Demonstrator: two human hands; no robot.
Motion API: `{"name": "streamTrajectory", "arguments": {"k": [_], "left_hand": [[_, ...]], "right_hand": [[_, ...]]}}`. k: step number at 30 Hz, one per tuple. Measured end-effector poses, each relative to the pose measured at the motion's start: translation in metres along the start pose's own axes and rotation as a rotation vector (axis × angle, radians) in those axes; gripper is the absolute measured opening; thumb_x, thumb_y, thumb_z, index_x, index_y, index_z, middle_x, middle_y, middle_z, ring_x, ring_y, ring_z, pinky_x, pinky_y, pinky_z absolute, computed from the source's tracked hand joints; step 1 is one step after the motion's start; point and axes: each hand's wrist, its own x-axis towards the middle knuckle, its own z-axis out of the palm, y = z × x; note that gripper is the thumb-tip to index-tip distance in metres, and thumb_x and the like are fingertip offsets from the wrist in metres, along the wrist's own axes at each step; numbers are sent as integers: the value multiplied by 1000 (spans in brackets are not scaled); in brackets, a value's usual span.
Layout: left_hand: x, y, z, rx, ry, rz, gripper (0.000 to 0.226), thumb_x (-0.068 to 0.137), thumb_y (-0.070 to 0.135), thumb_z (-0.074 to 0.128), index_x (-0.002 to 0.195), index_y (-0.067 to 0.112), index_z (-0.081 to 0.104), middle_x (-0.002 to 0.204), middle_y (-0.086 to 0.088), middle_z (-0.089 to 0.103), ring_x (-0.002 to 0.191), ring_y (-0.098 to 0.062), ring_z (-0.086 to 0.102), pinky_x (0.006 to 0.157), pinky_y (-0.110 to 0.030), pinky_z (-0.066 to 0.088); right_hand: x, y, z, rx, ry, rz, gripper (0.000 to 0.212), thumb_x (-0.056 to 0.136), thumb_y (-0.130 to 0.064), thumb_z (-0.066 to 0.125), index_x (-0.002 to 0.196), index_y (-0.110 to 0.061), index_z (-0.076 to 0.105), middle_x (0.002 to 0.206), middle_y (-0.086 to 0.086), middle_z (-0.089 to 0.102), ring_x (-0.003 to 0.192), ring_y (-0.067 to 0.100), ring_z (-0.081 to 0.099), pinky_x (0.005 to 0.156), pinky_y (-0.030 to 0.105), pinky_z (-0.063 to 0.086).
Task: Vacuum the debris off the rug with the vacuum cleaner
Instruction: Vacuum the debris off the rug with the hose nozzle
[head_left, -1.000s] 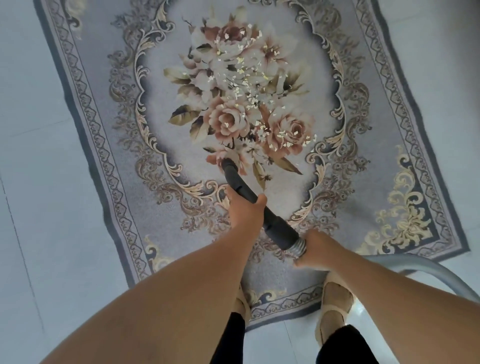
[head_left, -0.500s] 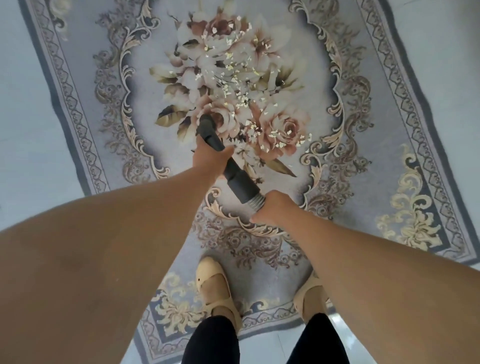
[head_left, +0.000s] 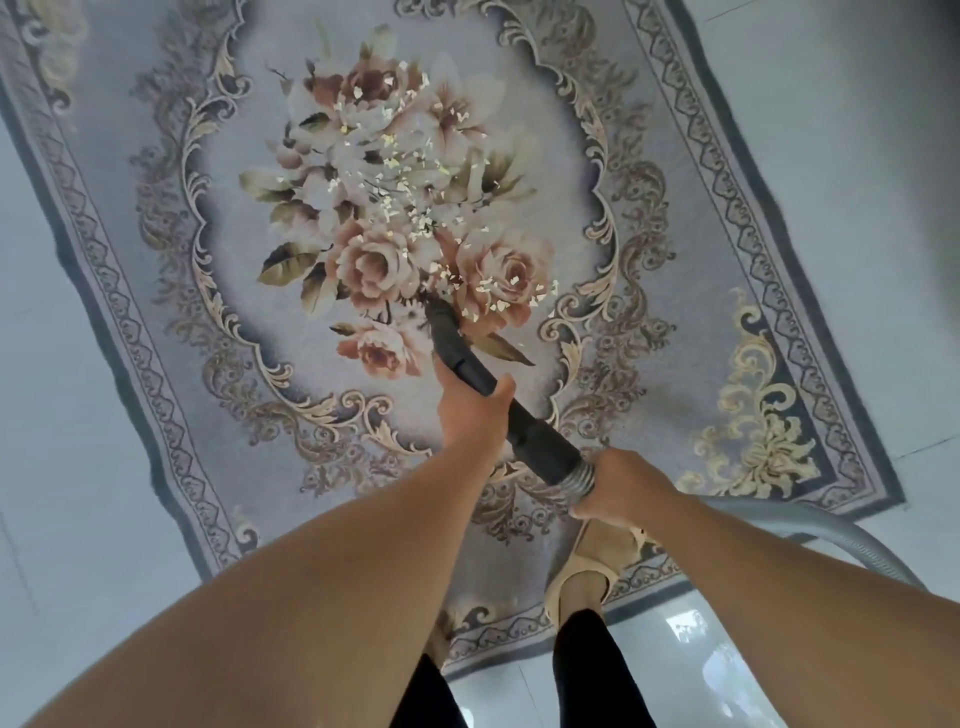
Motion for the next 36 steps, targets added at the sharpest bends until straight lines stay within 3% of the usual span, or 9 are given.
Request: {"name": "streamTrajectory", "arguments": {"k": [4,10,14,17,21,30,36], "left_hand": [[28,36,-11,-53,52,33,70,82,33,71,141,20,34,117,-4,60,87,-19,61,51,-18,44],[29,44,-5,-9,100,-59,68,81,31,71,138,20,36,118,-7,60,95,-27,65,73,-38,60],[-11,19,32,49,39,-43,70,84,31,66,142,22,30,118,-6,61,88,-25,64,59,-30,55],[-41,4,59,44,-28,-63,76,87,34,65,148,23,21,118,-6,61,89,-25,65,58,-28,54],[-54,5,70,-8,-32,-72,72,89,32,65,147,24,23,109,-1,60,72,-13,58,45,-16,42],[2,60,48,32,78,55,69,84,34,68,143,22,33,118,-4,61,88,-21,62,48,-20,46],[-38,29,69,56,-10,-2,72,85,28,65,146,23,26,116,-3,59,84,-20,57,53,-23,46]], "right_hand": [[24,-22,-25,47,87,-70,38,74,-29,74,105,-10,62,85,3,59,87,26,64,71,29,45],[25,-18,-30,41,70,-101,39,73,-29,75,104,-11,61,82,2,58,86,27,64,73,31,48],[-3,32,-15,50,16,-33,32,75,-26,74,102,-15,62,79,-2,60,79,20,61,73,27,48],[-23,69,-11,34,-8,-12,29,78,-23,71,105,-15,64,79,-4,59,79,18,61,77,27,50],[-28,86,-17,19,-23,11,31,75,-25,73,102,-12,65,79,-2,61,78,20,63,75,27,51],[17,33,-42,131,90,-59,27,75,-25,75,93,-12,60,69,-1,55,74,25,60,67,29,46],[-11,73,-20,76,11,25,39,75,-28,73,111,-14,64,93,4,67,92,25,67,81,32,53]]}}
